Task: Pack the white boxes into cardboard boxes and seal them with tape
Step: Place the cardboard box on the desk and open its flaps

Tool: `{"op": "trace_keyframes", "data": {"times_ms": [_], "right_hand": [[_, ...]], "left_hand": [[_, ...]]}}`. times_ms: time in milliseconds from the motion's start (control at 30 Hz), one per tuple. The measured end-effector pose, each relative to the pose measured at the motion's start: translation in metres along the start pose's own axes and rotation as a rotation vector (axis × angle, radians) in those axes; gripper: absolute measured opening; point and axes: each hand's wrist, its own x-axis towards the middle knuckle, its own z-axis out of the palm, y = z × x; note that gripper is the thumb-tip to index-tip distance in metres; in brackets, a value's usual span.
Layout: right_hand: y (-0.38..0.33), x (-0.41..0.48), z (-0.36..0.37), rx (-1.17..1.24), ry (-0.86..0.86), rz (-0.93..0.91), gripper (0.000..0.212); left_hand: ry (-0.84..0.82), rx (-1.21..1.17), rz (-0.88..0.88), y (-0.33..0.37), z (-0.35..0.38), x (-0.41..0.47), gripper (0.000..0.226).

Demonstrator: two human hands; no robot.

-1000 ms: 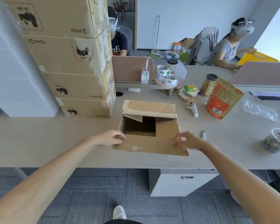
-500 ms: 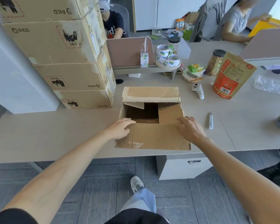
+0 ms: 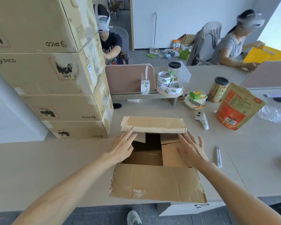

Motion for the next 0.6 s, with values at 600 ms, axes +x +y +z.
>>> {"op": "trace_keyframes", "data": {"times_ms": [600], "right_hand": [[-0.009,0.106,-0.004,0.149,-0.023,0.127,0.051]], "left_hand": [[-0.026,0.25,-0.035,-0.049,-0.014,0.107,0.064]]}}
